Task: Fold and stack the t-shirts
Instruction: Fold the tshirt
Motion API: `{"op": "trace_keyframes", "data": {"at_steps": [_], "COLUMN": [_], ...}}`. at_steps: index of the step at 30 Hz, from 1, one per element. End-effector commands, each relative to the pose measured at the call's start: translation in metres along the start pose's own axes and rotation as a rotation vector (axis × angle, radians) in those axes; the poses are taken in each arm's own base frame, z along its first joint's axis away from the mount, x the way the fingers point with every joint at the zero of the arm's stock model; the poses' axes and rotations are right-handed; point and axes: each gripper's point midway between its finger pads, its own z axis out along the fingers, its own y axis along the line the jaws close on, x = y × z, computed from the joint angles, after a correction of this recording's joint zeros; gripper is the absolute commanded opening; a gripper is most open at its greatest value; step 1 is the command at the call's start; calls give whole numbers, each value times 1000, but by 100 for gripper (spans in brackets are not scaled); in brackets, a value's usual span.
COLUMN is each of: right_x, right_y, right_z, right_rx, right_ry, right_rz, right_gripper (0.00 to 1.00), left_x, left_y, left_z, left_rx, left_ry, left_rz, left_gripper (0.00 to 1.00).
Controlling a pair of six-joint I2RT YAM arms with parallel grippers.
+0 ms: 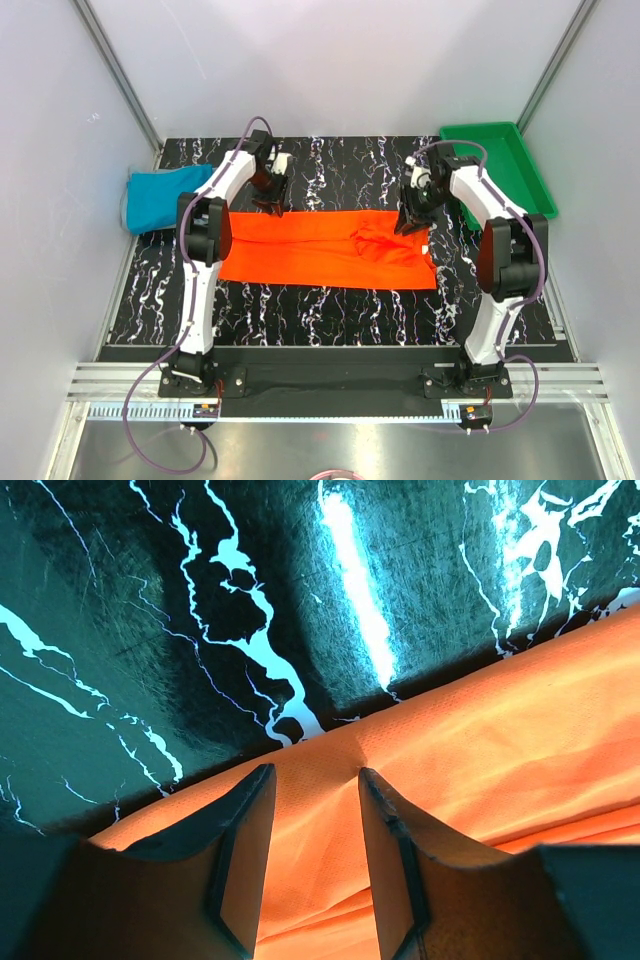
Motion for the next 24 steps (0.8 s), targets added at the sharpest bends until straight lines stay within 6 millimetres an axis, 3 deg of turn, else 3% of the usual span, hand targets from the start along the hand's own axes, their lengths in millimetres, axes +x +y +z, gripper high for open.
{"op": "trace_keyframes", "data": {"at_steps": [1,10,13,19,24], "right_x": [6,-60,-80,-81,-74], "right_y": [6,10,16,18,21], "right_z": [-11,9,17,51,68], "right_rx": [12,-6,-20,-34,-43], "right_ry": [-35,-92,-115,-72,-34], "right_rz": [-23,-77,-100,-114,-119], "right_gripper": [37,42,42,42,42], "left_x": [-22,12,15,22,23], "left_y": [-17,-51,-59,-66,-66], "left_z": [-38,-32,-28,-17,-11], "left_rx": [40,201,216,223,219], "left_ry": [-106,-11,4,41,51], "left_rz": [23,12,17,16,11], "left_gripper": [44,36,36,36,37]}}
